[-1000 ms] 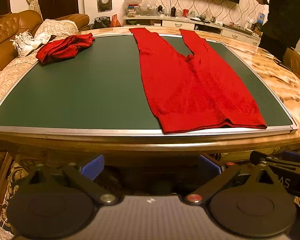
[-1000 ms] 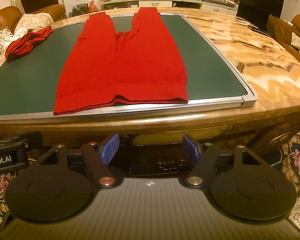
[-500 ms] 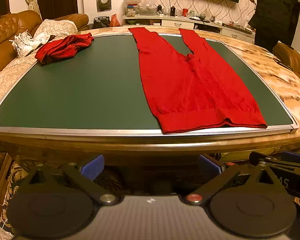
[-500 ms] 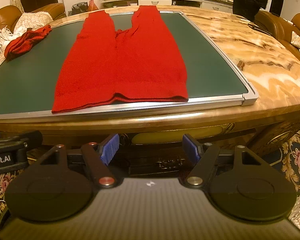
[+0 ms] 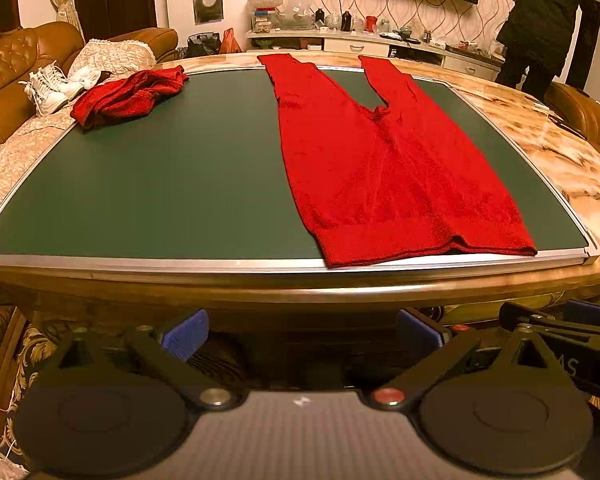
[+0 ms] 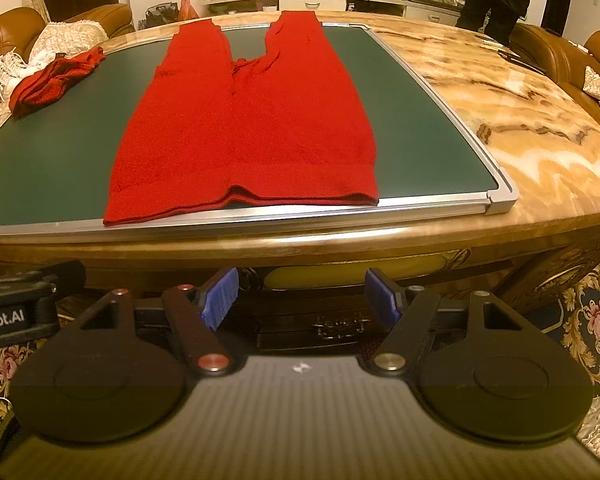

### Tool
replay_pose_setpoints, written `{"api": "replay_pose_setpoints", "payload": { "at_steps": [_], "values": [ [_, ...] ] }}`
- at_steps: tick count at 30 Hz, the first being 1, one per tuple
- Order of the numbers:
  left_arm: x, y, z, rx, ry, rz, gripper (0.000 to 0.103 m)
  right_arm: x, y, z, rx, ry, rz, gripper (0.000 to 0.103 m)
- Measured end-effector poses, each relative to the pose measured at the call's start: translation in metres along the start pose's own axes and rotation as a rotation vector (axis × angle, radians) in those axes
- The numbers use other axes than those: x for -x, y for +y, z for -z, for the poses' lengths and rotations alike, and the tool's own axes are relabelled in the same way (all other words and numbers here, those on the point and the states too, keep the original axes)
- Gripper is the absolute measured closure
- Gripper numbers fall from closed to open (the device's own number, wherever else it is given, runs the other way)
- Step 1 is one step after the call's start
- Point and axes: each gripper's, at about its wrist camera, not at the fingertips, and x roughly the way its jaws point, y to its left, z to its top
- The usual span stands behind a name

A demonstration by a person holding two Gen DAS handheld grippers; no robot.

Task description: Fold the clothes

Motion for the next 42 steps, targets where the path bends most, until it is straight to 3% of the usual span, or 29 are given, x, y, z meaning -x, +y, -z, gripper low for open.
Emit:
{"api": "replay_pose_setpoints", "payload": {
  "at_steps": [42],
  "values": [
    [-0.0051, -0.0001, -0.0021, -0.012, 0.011, -0.009, 0.0, -0.0044, 0.0039, -0.001, 0.023, 0.009, 0.009, 0.025]
  ]
}}
